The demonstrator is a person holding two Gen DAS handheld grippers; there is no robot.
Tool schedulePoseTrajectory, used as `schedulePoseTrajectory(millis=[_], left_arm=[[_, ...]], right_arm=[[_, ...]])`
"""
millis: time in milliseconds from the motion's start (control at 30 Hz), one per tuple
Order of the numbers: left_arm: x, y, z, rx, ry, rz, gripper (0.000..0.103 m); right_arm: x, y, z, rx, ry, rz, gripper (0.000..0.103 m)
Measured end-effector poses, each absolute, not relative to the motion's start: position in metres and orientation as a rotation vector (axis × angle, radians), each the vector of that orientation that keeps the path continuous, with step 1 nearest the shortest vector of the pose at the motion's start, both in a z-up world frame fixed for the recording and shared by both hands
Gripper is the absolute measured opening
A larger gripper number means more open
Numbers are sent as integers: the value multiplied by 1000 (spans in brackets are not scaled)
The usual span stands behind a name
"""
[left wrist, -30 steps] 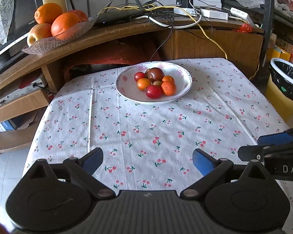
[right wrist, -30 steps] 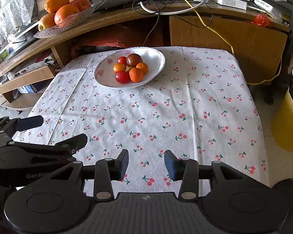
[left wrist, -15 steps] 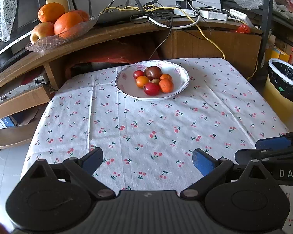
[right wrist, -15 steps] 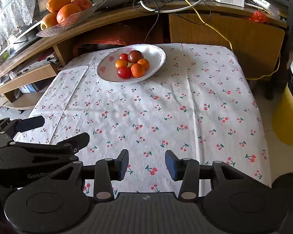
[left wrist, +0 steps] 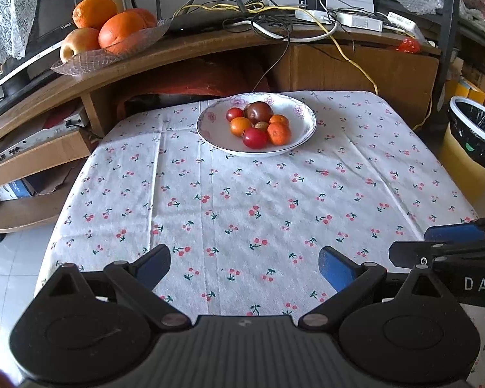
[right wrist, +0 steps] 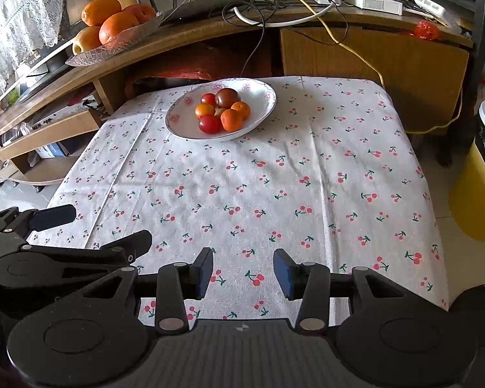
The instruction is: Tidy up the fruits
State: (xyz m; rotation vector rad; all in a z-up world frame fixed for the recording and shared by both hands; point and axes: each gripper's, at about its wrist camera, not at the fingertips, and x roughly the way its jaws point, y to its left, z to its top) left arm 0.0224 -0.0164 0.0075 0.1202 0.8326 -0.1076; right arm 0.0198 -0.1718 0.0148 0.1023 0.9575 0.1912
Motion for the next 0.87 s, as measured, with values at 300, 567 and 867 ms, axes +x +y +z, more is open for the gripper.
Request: schedulePoseTrajectory(millis=[300, 567, 867], left_arm=[[21, -16, 7, 121, 825, -98, 103], [22, -18, 6, 136, 819, -91, 103], [22, -17, 7, 139, 817, -78, 103]], right_arm=[[19, -171, 13, 99, 960, 190, 39], [20, -170, 11, 96, 966, 189, 39], [21, -171, 9, 95, 967, 187, 39]])
